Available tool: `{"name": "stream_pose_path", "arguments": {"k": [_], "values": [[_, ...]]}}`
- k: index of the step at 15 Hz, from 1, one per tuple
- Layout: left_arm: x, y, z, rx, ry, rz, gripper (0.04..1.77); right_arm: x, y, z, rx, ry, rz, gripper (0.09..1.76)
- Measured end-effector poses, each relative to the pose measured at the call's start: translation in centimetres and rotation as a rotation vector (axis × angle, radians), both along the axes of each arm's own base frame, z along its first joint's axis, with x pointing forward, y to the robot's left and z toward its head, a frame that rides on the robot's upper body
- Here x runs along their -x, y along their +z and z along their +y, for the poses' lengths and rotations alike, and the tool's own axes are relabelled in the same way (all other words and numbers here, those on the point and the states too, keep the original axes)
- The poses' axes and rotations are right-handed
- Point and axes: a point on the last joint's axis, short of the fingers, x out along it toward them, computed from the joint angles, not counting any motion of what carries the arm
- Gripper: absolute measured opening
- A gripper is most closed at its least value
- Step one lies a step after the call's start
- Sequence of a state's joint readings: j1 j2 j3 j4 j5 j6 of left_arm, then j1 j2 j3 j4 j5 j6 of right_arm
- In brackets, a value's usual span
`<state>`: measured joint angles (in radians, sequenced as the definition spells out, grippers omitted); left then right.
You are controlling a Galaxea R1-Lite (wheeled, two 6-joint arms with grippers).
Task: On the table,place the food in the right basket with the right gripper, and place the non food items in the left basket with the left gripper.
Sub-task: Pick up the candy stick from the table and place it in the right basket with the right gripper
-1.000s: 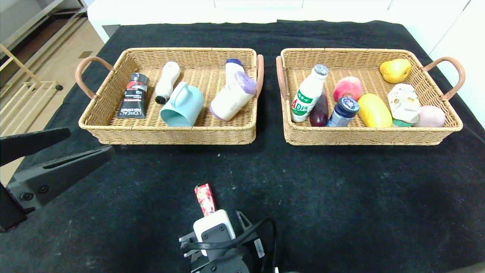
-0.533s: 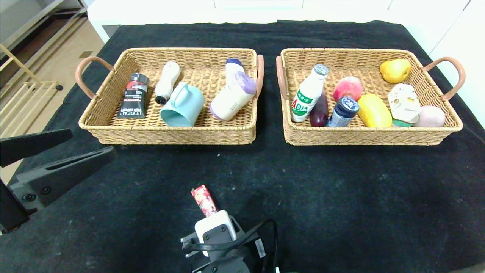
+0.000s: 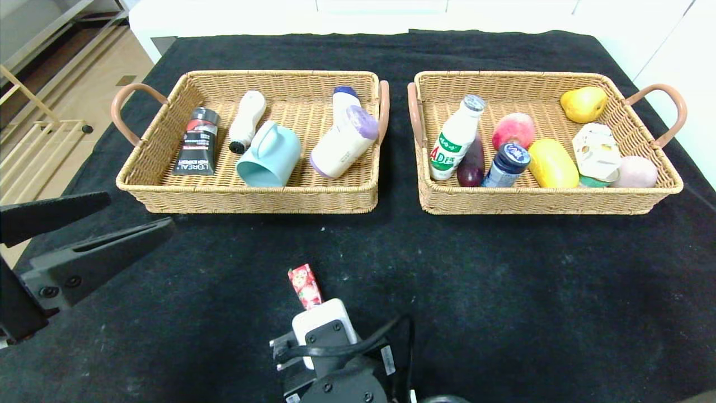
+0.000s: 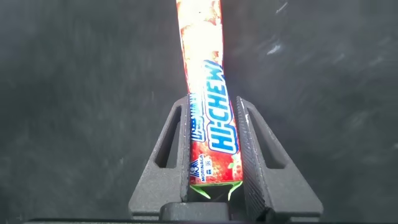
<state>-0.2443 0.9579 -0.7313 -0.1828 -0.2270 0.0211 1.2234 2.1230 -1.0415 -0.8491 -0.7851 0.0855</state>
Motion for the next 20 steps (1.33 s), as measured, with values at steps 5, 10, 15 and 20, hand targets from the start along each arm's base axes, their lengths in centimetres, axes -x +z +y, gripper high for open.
{"name": "stream_pose_path", "arguments": {"k": [5, 10, 15, 20], "values": [[-0.1, -0.2, 0.0, -0.002, -0.001, 0.009, 1.72, -1.4, 4.2, -4.2, -0.053, -0.073, -0.037, 0.55], [-0.1, -0.3, -0.3, -0.004, -0.018, 0.015, 1.72, -4.3, 7.6, -10.8, -0.073, -0.228, -0.086, 0.54], [-0.1, -0.5, -0.5, -0.006, -0.035, 0.021, 1.72, -6.8, 10.9, -16.0, -0.122, -0.382, -0.154, 0.54], [-0.1, -0.6, -0.5, -0.007, -0.038, 0.026, 1.72, -8.8, 13.3, -20.1, -0.173, -0.462, -0.212, 0.54]]}}
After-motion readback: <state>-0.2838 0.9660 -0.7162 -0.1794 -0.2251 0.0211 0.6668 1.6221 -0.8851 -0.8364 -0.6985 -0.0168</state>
